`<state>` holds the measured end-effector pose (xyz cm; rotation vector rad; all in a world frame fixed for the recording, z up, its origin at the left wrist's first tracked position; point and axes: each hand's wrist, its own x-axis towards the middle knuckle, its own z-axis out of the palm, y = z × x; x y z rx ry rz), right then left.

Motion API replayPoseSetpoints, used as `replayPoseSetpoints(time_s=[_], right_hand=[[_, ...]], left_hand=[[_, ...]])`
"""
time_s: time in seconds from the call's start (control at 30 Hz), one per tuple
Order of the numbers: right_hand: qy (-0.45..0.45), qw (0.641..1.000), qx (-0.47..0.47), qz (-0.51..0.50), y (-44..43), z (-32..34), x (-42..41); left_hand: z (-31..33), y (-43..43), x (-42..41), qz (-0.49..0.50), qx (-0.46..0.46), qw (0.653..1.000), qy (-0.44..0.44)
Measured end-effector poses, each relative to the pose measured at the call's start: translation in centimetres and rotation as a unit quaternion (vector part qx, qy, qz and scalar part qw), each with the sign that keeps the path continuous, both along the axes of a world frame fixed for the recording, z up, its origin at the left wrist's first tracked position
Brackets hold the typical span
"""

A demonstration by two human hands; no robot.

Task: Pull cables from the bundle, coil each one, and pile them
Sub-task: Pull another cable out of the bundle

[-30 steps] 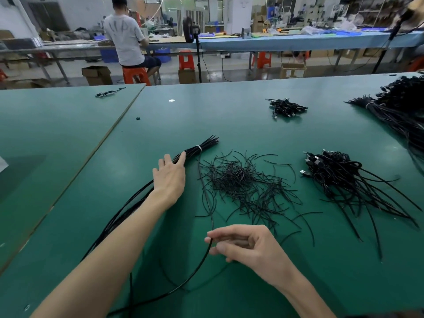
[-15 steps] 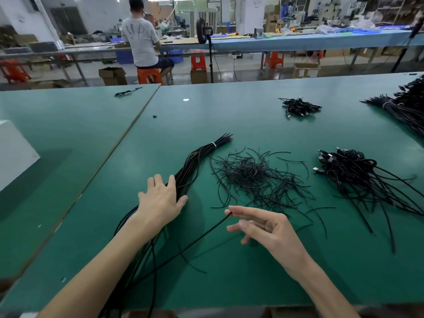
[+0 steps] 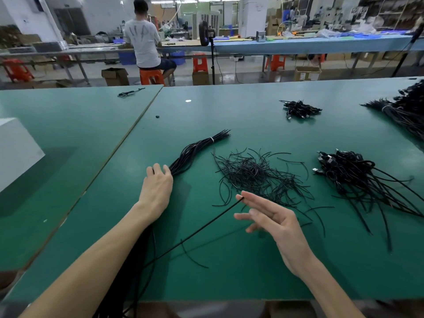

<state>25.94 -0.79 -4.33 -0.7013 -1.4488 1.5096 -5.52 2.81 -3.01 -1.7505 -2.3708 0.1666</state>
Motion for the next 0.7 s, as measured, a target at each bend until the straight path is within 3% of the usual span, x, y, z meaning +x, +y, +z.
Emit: replayPoseSetpoints(time_s=[0.2,0.37,0.43,0.5,0.53,0.6,0.63,0.7], right_hand=[[0.012,1.0,-0.014,-0.006,0.2,-0.1,0.1],[0.001,1.0,-0.01,-0.004,0.2,-0.2,0.1],[-0.001,1.0,-0.01,-0.004,0.3,-0.2,0.1],[-0.008,1.0,-0.007,-0.003,0.3,-0.2,0.0],[-0.01,1.0,-0.004,-0.002,0.2,-0.3,0.0],[-0.014,1.0,0.002,-0.001,0.2,-0.3,0.0],[-0.016,1.0,0.003,0.0,0.2,-0.2,-0.1],[-0.023,1.0,0.005,0.001,0.1,-0.1,-0.1]], left_hand=[[-0.4,1.1,-1.0,0.03,0.036,0.999,-0.02],[0.8,0.1,0.0,0.059,-0.002,0.998,-0.036],[1.4,-0.8,0.9,0.019,0.03,0.998,-0.051],[2.7,-2.2,2.0,-0.059,0.042,0.988,-0.136],[3.6,-3.1,2.3,-0.097,0.004,0.971,-0.219],[5.5,-4.6,3.2,-0.152,-0.156,0.893,-0.395],[6.3,-5.3,3.7,-0.172,-0.243,0.852,-0.431],[7.1,-6.2,4.1,-0.217,-0.368,0.799,-0.422]])
